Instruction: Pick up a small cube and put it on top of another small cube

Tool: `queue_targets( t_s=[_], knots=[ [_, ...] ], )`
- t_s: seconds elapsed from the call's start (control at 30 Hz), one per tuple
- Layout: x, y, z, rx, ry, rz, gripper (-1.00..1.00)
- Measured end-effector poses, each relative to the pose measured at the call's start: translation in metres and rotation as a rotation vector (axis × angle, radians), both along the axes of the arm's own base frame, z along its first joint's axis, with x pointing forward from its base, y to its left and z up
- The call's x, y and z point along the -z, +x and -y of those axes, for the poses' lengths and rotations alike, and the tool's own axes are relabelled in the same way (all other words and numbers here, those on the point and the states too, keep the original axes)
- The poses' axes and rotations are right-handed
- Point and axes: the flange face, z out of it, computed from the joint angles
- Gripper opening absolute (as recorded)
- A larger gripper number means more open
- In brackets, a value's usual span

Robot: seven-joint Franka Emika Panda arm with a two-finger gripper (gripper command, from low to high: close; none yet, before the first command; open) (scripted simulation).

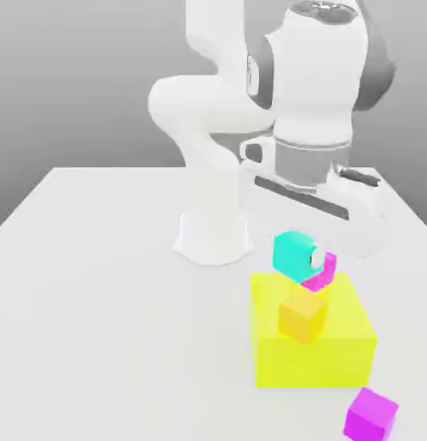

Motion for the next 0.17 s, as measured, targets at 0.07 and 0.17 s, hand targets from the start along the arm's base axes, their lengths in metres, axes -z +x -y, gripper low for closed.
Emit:
queue_targets(
  t_s=[0.07, 0.17],
  knots=[
    [0.0219, -0.0015, -0.0018, -0.004, 0.002, 0.000, 1.00],
    [0.0219, -0.0015, -0.0018, -0.004, 0.002, 0.000, 1.00]
  ],
)
